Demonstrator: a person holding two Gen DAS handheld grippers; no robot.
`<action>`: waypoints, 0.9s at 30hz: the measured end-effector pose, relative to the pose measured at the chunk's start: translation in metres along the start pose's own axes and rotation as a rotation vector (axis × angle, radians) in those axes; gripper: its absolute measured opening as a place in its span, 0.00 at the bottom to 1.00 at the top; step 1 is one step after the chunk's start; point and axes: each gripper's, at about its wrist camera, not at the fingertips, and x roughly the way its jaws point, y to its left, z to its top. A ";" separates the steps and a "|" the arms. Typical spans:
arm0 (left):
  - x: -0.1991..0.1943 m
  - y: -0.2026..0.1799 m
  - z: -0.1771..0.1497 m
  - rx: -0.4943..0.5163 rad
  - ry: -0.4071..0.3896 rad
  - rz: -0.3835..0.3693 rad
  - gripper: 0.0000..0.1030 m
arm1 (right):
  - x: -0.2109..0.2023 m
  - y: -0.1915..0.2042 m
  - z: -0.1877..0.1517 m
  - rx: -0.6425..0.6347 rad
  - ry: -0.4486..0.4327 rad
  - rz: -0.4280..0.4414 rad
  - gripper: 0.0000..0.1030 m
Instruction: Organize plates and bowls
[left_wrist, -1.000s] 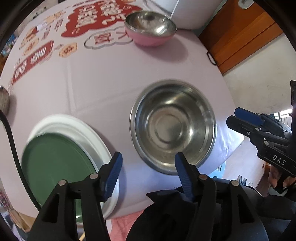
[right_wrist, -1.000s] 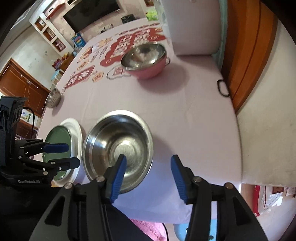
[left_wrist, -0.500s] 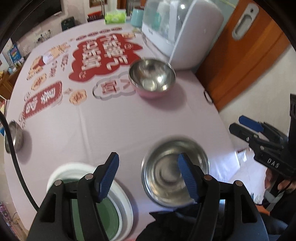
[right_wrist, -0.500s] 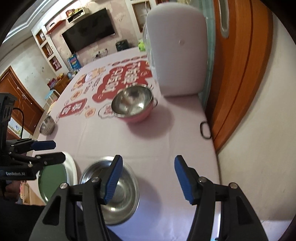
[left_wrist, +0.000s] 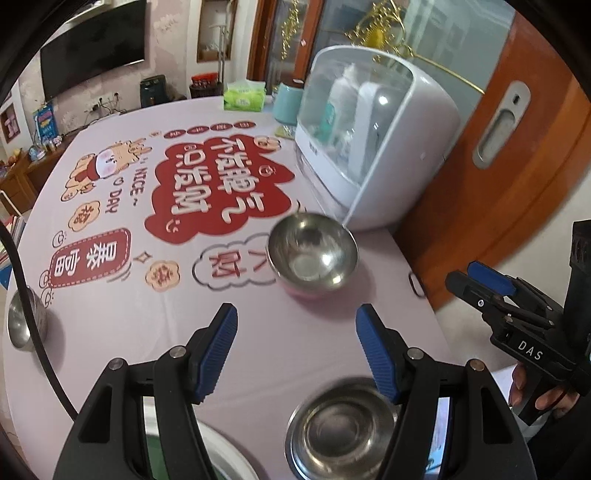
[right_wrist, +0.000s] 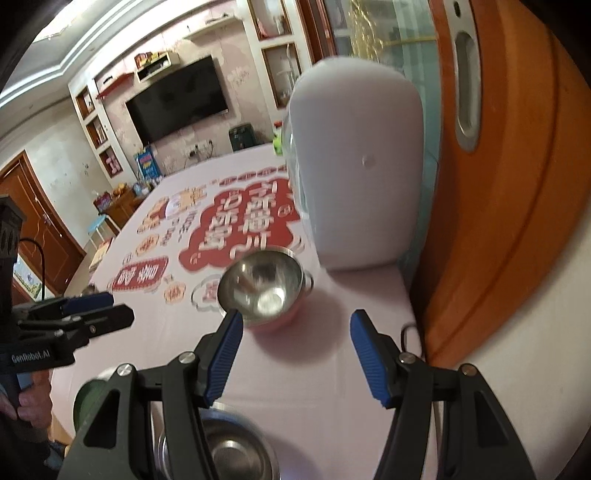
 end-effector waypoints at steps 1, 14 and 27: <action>0.002 0.001 0.003 -0.008 -0.006 0.003 0.64 | 0.002 0.001 0.003 -0.002 -0.012 -0.004 0.59; 0.057 0.018 0.028 -0.097 -0.062 -0.005 0.62 | 0.049 0.011 0.014 0.000 -0.137 -0.006 0.59; 0.121 0.030 0.022 -0.133 0.024 -0.019 0.55 | 0.096 0.011 -0.005 -0.028 -0.078 -0.017 0.57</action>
